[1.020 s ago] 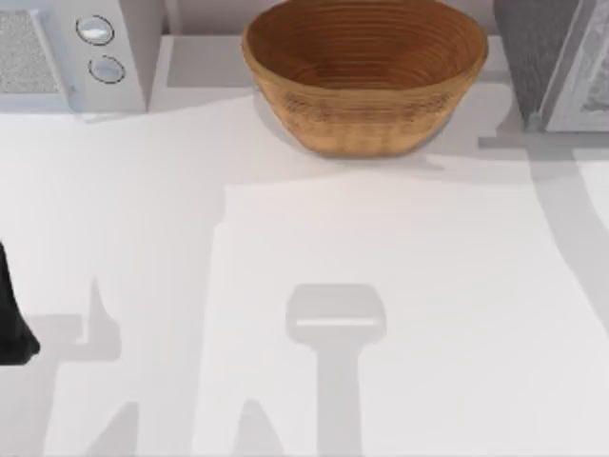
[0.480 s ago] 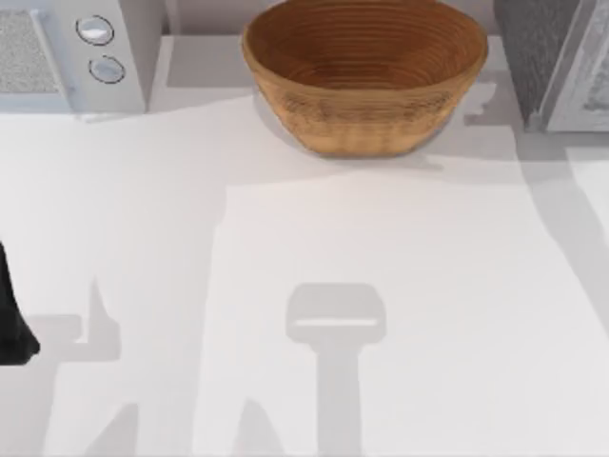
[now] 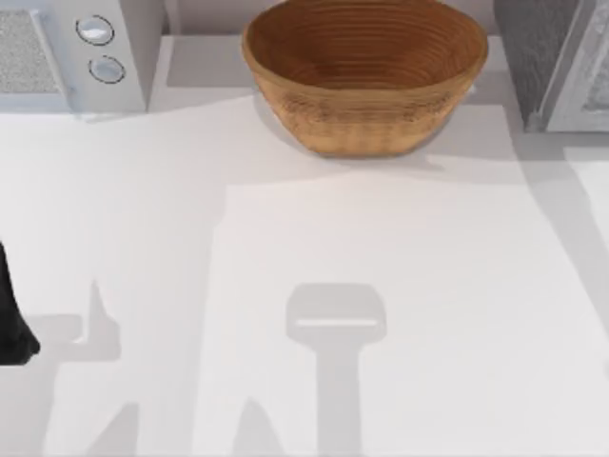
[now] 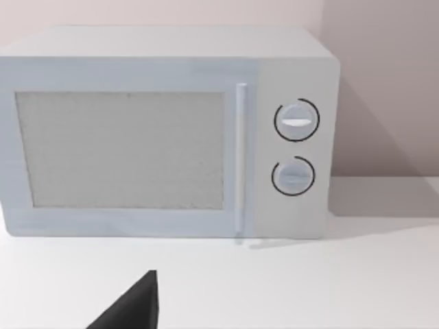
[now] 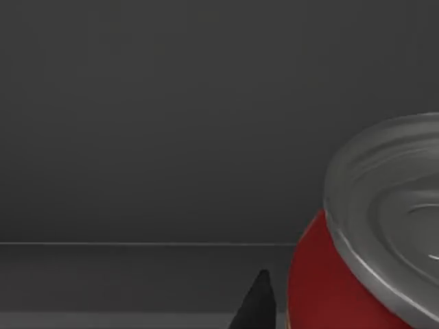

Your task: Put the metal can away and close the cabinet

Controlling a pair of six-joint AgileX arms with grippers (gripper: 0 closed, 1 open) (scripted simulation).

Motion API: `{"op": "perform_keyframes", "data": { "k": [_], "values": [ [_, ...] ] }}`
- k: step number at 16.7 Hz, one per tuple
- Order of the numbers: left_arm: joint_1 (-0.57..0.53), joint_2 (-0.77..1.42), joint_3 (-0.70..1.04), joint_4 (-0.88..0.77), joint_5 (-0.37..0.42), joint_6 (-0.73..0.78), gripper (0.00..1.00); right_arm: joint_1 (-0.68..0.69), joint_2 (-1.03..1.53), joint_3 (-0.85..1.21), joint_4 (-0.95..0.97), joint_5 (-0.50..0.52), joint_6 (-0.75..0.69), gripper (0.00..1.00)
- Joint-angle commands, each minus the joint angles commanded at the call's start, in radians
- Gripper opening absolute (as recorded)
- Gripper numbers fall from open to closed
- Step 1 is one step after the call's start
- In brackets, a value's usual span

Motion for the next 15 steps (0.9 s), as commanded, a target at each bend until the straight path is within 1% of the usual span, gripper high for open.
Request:
{"op": "perform_keyframes", "data": {
  "k": [10,13,15],
  "values": [
    [0.0,0.0,0.0,0.0,0.0,0.0,1.0,-0.052,0.472,0.635,-0.162,-0.045,-0.001,0.0],
    [0.0,0.0,0.0,0.0,0.0,0.0,1.0,-0.063,0.572,0.769,-0.197,-0.054,-0.001,0.0],
    [0.0,0.0,0.0,0.0,0.0,0.0,1.0,-0.067,0.608,0.818,-0.209,-0.057,-0.001,0.0]
  ]
}}
